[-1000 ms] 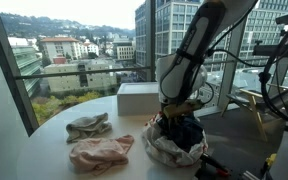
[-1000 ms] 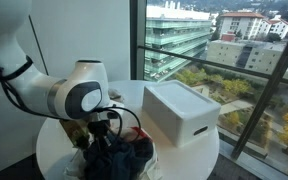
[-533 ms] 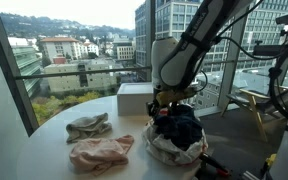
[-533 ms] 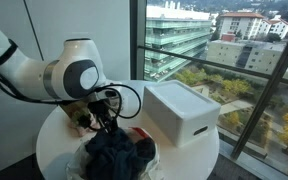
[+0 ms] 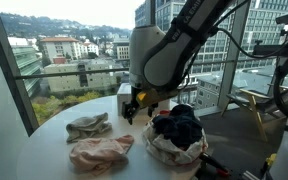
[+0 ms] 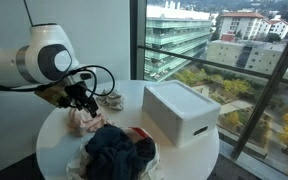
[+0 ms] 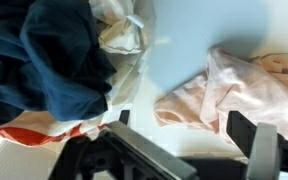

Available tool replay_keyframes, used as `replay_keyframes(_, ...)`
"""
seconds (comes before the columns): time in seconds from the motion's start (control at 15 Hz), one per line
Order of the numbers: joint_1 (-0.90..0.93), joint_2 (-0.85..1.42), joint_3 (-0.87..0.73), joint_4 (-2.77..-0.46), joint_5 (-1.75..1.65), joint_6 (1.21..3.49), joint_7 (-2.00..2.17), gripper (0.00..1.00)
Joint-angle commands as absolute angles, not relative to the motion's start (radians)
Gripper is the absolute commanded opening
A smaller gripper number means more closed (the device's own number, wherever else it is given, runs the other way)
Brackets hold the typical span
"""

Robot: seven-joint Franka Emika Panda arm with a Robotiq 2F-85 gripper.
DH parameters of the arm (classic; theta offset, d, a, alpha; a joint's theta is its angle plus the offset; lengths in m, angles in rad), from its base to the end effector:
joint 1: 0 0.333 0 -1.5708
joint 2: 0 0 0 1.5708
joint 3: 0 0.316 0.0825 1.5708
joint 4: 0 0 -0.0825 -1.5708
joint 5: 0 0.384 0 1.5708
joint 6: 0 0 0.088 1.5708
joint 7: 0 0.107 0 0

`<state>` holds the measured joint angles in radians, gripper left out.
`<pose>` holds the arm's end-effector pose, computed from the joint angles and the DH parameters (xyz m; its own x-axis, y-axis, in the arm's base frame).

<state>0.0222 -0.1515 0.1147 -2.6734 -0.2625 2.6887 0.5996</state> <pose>0.4227 0.0656 0.3010 0.9516 -0.2221 0.2125 -0.2391 -0.9693 0.0572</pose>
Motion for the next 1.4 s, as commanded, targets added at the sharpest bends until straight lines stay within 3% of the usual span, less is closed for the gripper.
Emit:
replay_keyframes(0.0, 0.059, -0.012, 0.168, -2.555, -0.25, 2.698, 0.554, 1.0)
replay_keyframes(0.73, 0.188, 0.384, 0.16, -2.273, -0.122, 2.733, 0.356, 1.0)
replay_keyframes(1.27, 0.323, 0.528, -0.01, -2.151, -0.268, 2.749, 0.365, 1.0)
replay_keyframes(1.33, 0.325, 0.539, -0.013, -2.143, -0.266, 2.741, 0.35, 0.75)
